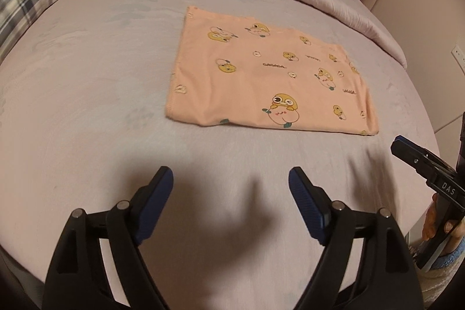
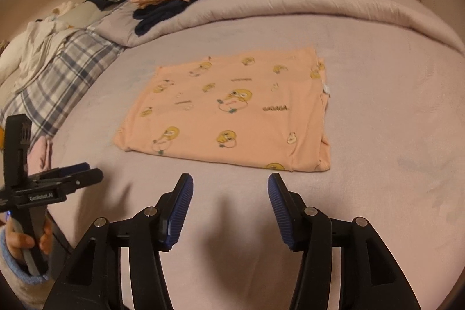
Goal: Fold small clothes
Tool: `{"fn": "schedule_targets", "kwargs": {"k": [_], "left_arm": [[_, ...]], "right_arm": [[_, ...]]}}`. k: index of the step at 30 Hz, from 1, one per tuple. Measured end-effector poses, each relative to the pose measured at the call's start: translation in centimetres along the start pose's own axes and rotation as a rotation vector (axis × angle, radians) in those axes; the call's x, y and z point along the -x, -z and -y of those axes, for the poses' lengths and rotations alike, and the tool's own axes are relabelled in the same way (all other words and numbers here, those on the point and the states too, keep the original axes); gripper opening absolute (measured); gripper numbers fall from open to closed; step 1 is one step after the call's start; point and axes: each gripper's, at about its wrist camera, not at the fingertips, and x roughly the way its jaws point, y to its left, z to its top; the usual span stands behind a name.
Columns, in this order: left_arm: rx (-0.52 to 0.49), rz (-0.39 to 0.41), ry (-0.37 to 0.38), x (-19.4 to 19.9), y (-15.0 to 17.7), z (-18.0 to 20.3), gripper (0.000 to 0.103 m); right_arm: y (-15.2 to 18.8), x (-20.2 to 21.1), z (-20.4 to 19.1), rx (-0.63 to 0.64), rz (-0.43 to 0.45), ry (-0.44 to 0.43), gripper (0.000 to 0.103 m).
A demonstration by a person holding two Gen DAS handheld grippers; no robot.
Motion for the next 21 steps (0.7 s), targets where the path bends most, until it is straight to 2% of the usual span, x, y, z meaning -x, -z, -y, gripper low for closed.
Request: {"fn": "schedule_targets", "kwargs": {"k": [4, 5, 6, 8, 10, 13, 15, 18, 21], "left_arm": [[0.050, 0.025, 0.015, 2.0, 0.7, -0.9, 0.082], [0.063, 0.036, 0.029, 2.6, 0.7, -1.0, 0.085], [0.071, 0.046, 0.037, 3.1, 0.8, -1.1, 0.092], [0.079, 0.070, 0.051, 4.0, 0.7, -1.1, 0.103], [0.086, 0.087, 0.076, 4.4, 0.4, -1.1, 0.102], [0.133, 0.069, 0.137, 3.8, -0.6, -1.9, 0.102], [0.194, 0.043, 0.192, 2.9, -1.2, -3.0, 0.102], [0.315, 0.014, 0.322, 1.0, -2.0, -5.2, 0.102], [0.409, 0.001, 0.379, -1.0, -2.8, -7.2, 0.102]], "right_arm": [[-0.1, 1.3, -1.2, 0.025, 0.029, -0.020, 0.058], [-0.2, 1.6, -1.5, 0.028, 0.037, -0.025, 0.062], [-0.2, 1.8, -1.7, 0.030, 0.040, -0.024, 0.066], [-0.3, 2.1, -2.2, 0.040, 0.050, -0.030, 0.068], [-0.7, 1.8, -2.7, 0.056, 0.048, -0.031, 0.069], [-1.5, 0.6, -3.3, 0.070, 0.041, -0.023, 0.069], [-1.7, -0.5, -3.7, 0.068, 0.026, -0.025, 0.069], [-2.0, -1.9, -4.1, 0.071, 0.008, -0.040, 0.069], [-2.3, -3.0, -4.2, 0.084, -0.012, -0.041, 0.069]]}}
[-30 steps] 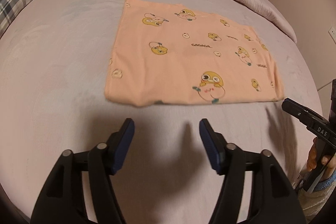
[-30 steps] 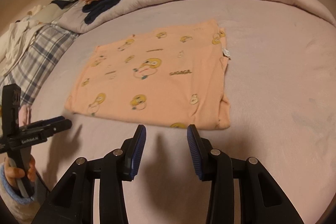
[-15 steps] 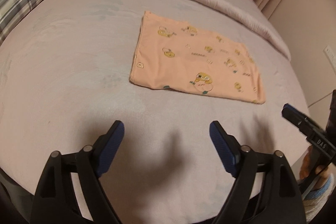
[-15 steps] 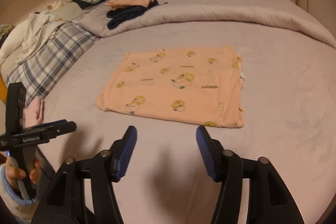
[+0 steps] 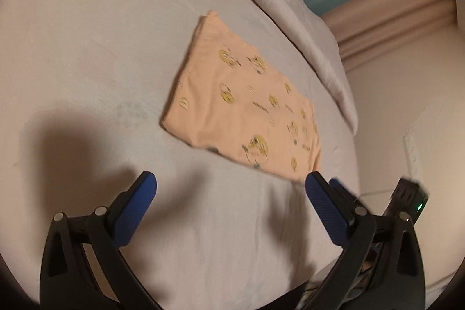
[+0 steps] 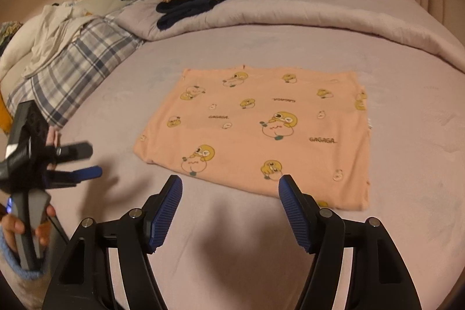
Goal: Fold small clothes
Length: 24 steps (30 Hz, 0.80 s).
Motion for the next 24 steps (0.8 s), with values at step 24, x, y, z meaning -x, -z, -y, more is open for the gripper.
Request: {"fn": "schedule_targets", "kwargs": {"k": [24], "left_arm": [[0.090, -0.196, 0.208, -11.2, -13.0, -2.2, 0.102]], "right_arm": [[-2.8, -5.0, 3.3, -0.094, -0.071, -0.075, 0.069]]}}
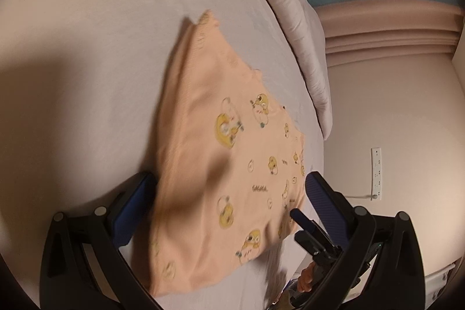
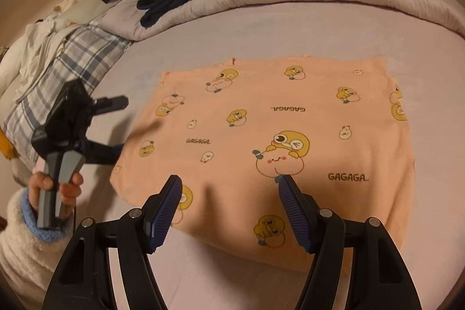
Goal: Fold small clothes
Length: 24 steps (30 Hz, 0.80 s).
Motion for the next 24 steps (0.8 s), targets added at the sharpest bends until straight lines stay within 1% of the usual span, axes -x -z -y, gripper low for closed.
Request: {"fn": "schedule_targets", "kwargs": {"k": [1, 3, 6, 8, 10, 13, 15, 16, 18, 19, 21, 22, 24], "left_arm": [[-0.009, -0.006, 0.002, -0.4, -0.3, 0.2, 0.102], [-0.028, -0.018, -0.021, -1.1, -0.5, 0.5, 0.102], [-0.049, -0.013, -0.053, -2.0, -1.1, 0.9, 0.101], [-0.046, -0.004, -0.053, -2.1, -1.2, 0.7, 0.101], [-0.046, 0.003, -0.057, -2.0, -1.2, 0.6, 0.097], [-0.037, 0.005, -0.082, -1.8, -1.0, 0.2, 0.086], [-0.022, 0.009, -0.100, -1.5, -1.0, -0.2, 0.073], [-0.014, 0.012, -0.106, -1.4, -1.0, -0.4, 0.069], [0.007, 0.017, -0.118, -1.1, -1.0, -0.9, 0.055], [0.015, 0.017, -0.124, -1.0, -1.1, -1.1, 0.051], [0.036, 0.015, -0.141, -0.8, -1.1, -1.8, 0.030], [0.049, 0.014, -0.147, -0.7, -1.1, -2.2, 0.027], [0.074, 0.015, -0.122, -0.5, -1.1, -2.9, 0.026]], "right_arm": [[0.0, -0.1, 0.0, 0.003, -0.003, -0.001, 0.069], [-0.3, -0.4, -0.2, 0.012, -0.011, 0.004, 0.069], [-0.8, -0.8, -0.8, 0.034, -0.015, 0.007, 0.069], [-1.4, -1.2, -1.1, 0.050, -0.016, 0.007, 0.069], [-2.2, -2.0, -1.7, 0.077, -0.022, 0.025, 0.069], [-3.9, -3.5, -2.2, 0.088, -0.025, 0.068, 0.069], [-5.0, -4.6, -2.0, 0.053, -0.033, 0.085, 0.069], [-5.4, -5.1, -1.9, 0.032, -0.034, 0.091, 0.067], [-6.1, -6.1, -1.9, 0.025, -0.039, 0.111, 0.052], [-6.3, -6.6, -2.0, 0.033, -0.041, 0.124, 0.049], [-6.6, -7.5, -2.4, 0.052, -0.054, 0.140, 0.045], [-6.8, -8.0, -2.6, 0.072, -0.061, 0.155, 0.043], [-6.9, -8.6, -3.1, 0.113, -0.079, 0.191, 0.042]]}}
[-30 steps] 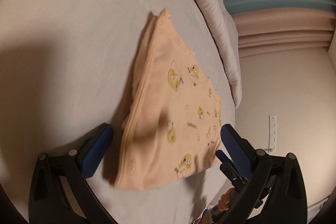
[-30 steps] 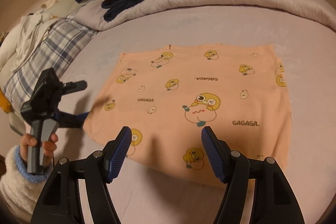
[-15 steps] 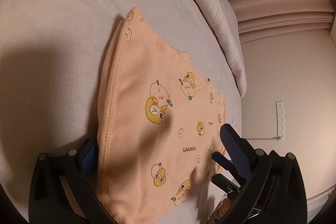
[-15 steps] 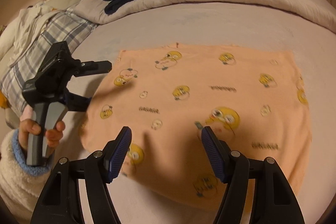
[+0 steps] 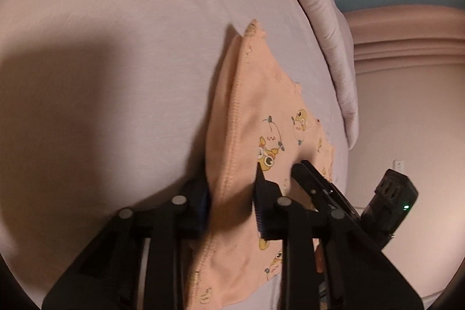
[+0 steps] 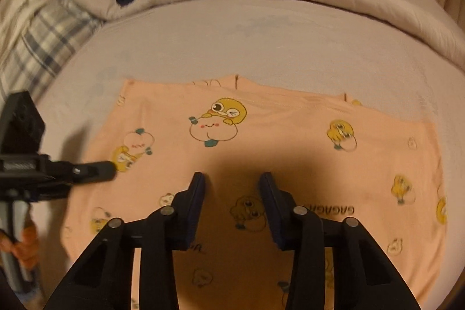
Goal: Fold small clothes
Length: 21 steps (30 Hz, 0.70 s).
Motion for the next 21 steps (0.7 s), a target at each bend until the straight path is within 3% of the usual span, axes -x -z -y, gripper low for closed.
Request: {"fn": "schedule_targets", "kwargs": {"k": [9, 14, 21], "left_arm": [[-0.038, 0.022, -0.066, 0.1, 0.4, 0.9, 0.024], [-0.056, 0.028, -0.089, -0.1, 0.4, 1.4, 0.024], [-0.071, 0.033, -0.132, -0.6, 0.5, 2.3, 0.023]], "right_arm": [[-0.3, 0.9, -0.4, 0.021, -0.035, 0.039, 0.040], [2.1, 4.3, -2.3, 0.089, 0.014, 0.014, 0.040], [5.2, 3.1, -2.7, 0.085, -0.046, 0.032, 0.040]]}}
